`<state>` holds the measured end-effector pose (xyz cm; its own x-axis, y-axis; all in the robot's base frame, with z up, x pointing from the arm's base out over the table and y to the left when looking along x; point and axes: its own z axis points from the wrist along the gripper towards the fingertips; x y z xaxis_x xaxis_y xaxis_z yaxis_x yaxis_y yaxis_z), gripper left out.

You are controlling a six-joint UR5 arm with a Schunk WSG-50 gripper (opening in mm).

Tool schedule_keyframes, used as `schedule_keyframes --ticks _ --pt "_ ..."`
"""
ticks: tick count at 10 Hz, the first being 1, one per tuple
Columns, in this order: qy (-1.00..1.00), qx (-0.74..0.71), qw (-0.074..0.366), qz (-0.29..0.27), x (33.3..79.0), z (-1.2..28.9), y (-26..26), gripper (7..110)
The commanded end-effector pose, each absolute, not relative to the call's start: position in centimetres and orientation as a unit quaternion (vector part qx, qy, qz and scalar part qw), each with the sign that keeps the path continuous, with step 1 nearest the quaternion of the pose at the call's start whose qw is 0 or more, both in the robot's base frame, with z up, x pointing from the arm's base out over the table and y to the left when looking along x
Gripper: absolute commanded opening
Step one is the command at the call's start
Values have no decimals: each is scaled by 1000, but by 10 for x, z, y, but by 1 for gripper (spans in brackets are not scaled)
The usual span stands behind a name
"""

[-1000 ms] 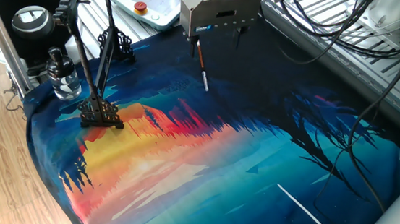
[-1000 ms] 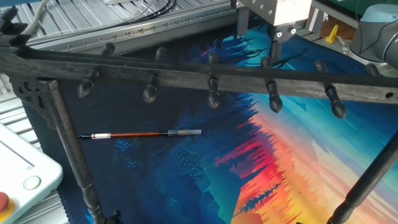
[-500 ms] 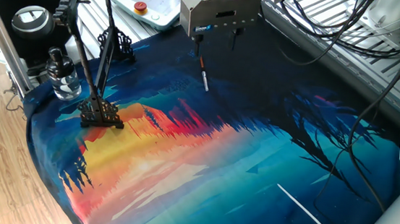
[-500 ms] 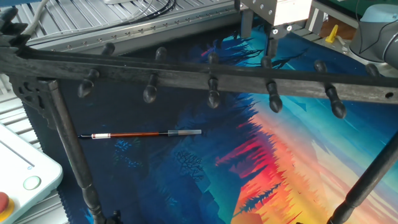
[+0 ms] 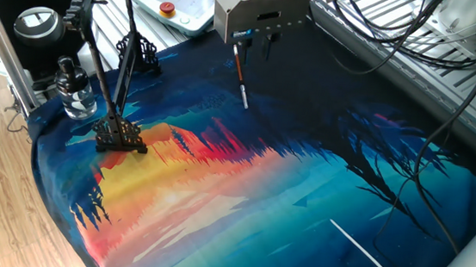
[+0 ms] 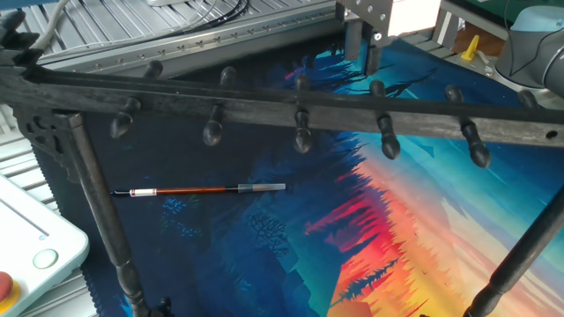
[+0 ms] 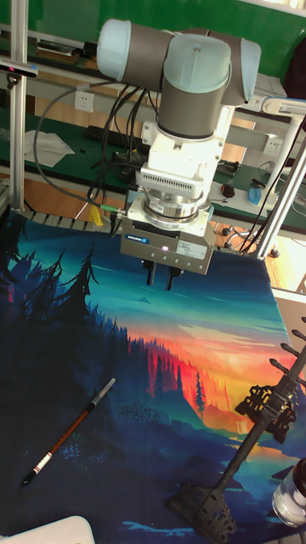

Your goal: Place the brush on the pen rack

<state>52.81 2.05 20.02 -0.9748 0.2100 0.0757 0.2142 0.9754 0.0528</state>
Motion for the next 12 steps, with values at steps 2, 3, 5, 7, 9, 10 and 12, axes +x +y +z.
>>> schedule_keyframes --ticks 2,3,5,7,9,10,12 --pt "-993 -101 33 -43 530 202 26 7" --pt "-994 -99 33 -42 529 202 25 7" --pt "-994 -93 35 -41 528 202 25 7" --pt "-995 -83 38 -38 526 202 23 7" --pt "-995 -79 45 -38 523 202 24 7" --pt "-993 -108 39 -32 526 203 21 7" --pt "-984 -179 11 -1 538 202 3 7"
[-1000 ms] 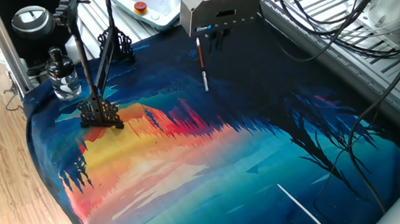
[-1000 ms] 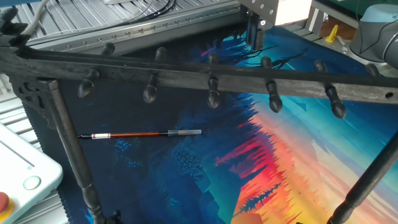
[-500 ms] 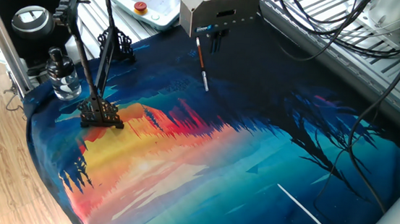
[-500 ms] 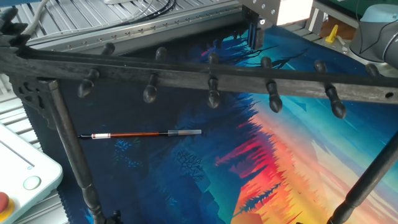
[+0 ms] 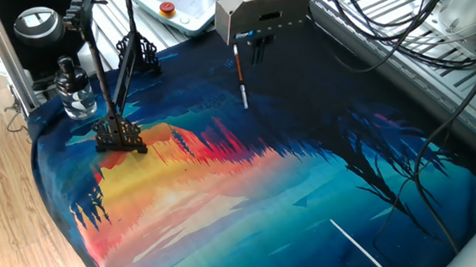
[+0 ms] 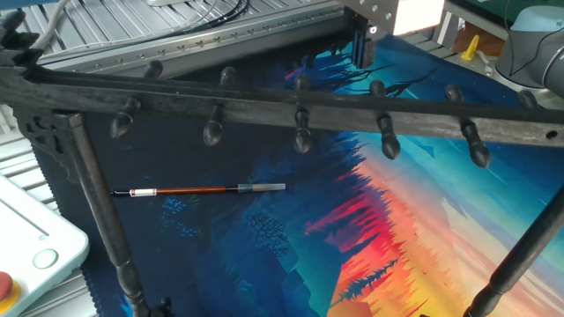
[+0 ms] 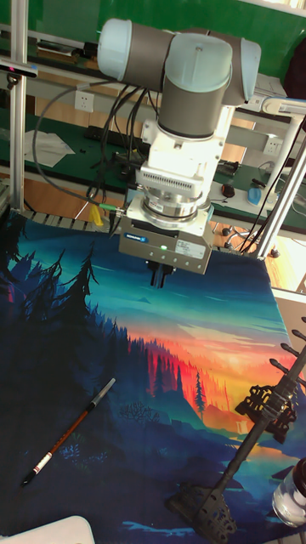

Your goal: Place the brush on the pen rack

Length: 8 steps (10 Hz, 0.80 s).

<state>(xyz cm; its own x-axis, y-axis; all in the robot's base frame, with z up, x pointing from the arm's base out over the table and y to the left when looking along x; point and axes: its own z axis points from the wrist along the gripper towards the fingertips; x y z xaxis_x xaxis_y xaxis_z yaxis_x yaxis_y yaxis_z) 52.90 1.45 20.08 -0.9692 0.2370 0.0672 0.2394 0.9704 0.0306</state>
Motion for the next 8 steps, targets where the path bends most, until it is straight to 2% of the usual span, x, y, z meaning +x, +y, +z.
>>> schedule_keyframes --ticks 1,3,6,8 --pt "-977 -214 1 5 541 201 -3 7" --pt "-971 -239 -3 -17 543 201 0 7" --pt "-951 -310 -6 2 542 202 -10 7" --pt "-950 -310 -1 -26 545 197 5 7"
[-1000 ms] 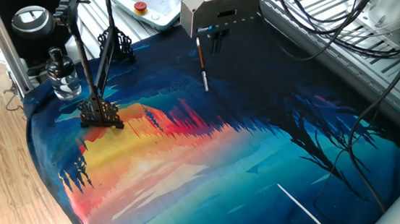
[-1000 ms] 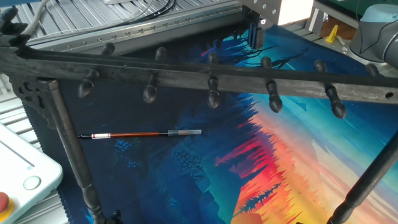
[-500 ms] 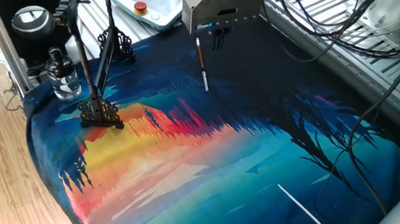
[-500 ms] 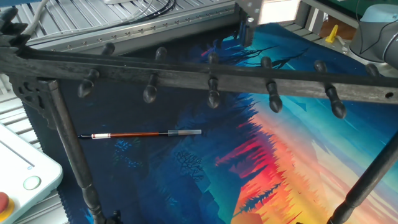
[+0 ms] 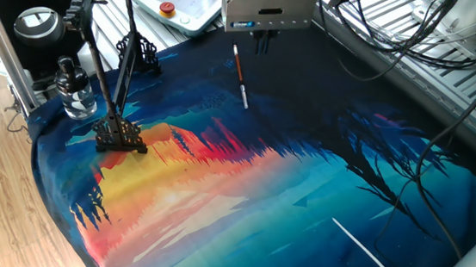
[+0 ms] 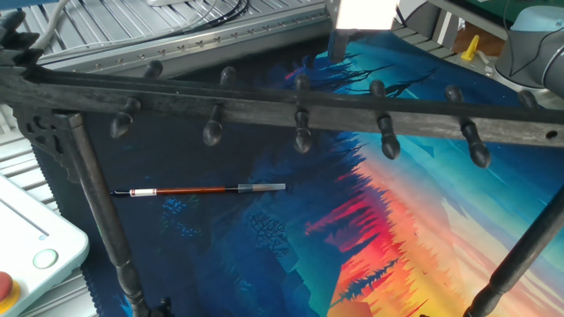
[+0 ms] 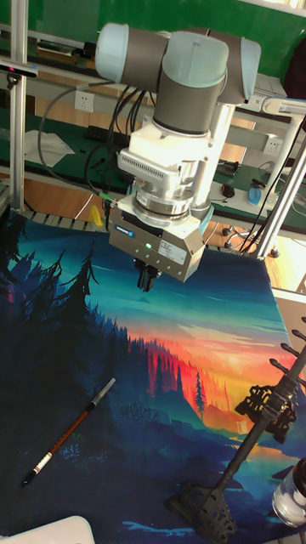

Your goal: Place the brush on the pen rack

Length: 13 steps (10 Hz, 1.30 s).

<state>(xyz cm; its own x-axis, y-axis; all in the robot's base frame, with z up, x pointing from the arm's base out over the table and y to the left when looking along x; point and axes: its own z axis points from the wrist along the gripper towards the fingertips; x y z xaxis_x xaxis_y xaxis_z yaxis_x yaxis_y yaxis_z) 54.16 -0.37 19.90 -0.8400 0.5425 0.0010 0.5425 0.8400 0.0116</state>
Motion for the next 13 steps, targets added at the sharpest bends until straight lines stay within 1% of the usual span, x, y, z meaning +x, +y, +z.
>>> schedule_keyframes --ticks 1,3,5,8,9,10,13 --pt "951 310 4 17 545 197 0 7" --pt "948 318 21 0 551 194 -11 7" --pt "951 305 44 8 564 187 -13 7" --pt "956 290 38 -2 559 188 -18 7" --pt "960 278 30 -15 552 196 -22 7" --pt "962 272 25 -23 548 196 -25 7" --pt "964 264 23 -29 547 196 -27 7"
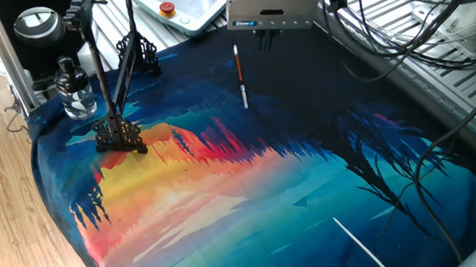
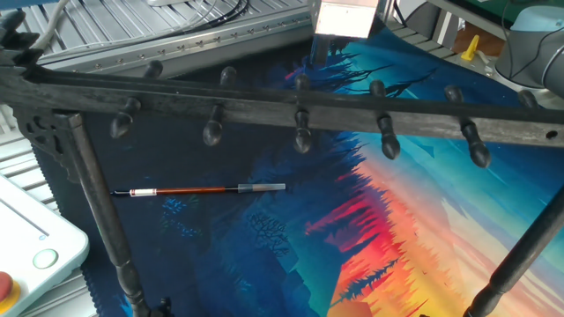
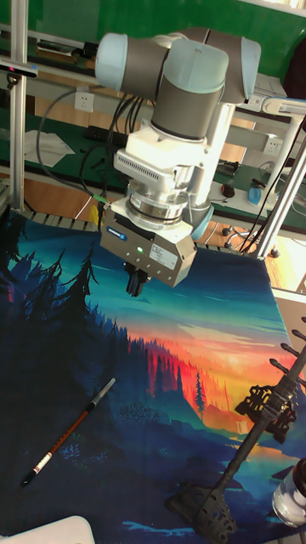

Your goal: Place the brush on the pen rack

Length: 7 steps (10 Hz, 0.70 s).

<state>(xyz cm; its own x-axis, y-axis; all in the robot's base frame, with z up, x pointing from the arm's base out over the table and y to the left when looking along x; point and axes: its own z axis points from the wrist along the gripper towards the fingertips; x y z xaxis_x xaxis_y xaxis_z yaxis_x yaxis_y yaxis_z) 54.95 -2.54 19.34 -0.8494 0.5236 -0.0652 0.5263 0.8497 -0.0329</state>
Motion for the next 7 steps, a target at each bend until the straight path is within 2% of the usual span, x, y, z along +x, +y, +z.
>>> schedule_keyframes --ticks 1,3,5,7 --pt "967 250 17 -38 543 196 -31 7" --pt "972 231 -11 -44 529 197 -31 7" --pt "976 214 2 -42 536 196 -31 7" --pt "972 218 40 -79 550 199 -53 7"
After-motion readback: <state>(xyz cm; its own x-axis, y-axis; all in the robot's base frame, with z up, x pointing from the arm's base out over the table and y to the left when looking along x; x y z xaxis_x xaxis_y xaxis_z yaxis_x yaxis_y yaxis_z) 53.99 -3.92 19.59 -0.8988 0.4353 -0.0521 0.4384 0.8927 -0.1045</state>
